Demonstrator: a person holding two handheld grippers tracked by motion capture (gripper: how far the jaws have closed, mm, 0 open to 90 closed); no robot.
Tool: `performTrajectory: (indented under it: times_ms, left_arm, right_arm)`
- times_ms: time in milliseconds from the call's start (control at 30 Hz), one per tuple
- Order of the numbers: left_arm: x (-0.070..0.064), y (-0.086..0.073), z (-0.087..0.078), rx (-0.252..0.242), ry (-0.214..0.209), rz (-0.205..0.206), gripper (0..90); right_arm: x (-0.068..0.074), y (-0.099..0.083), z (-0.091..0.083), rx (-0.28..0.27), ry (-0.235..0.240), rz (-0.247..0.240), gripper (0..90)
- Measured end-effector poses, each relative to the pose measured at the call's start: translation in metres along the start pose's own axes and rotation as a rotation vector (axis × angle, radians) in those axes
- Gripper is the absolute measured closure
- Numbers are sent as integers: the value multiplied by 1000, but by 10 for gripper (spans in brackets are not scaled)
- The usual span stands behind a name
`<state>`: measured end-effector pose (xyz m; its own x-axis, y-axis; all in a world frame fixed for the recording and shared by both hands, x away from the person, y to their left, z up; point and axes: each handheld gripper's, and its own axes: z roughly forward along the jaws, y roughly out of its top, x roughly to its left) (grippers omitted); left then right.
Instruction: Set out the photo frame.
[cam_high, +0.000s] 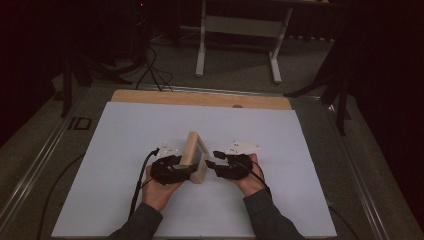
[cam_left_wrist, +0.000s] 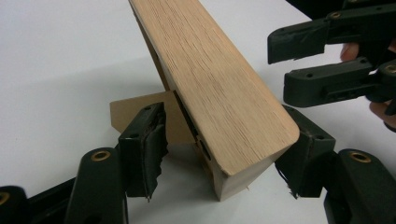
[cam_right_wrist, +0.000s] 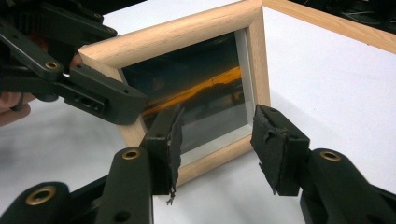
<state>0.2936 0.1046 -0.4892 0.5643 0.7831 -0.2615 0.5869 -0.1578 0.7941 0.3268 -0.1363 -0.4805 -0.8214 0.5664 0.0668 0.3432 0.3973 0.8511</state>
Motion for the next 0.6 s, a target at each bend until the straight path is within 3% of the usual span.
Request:
performTrajectory:
  times_ms: [367,600]
  left_arm:
    - [-1,0,1,-12,-22,-3,486]
    - [-1,0,1,-19,-22,-1,487]
  right_arm:
    - [-1,2,-4,-19,-16,1,522]
    - [-3,3,-7,-30,-23,6,522]
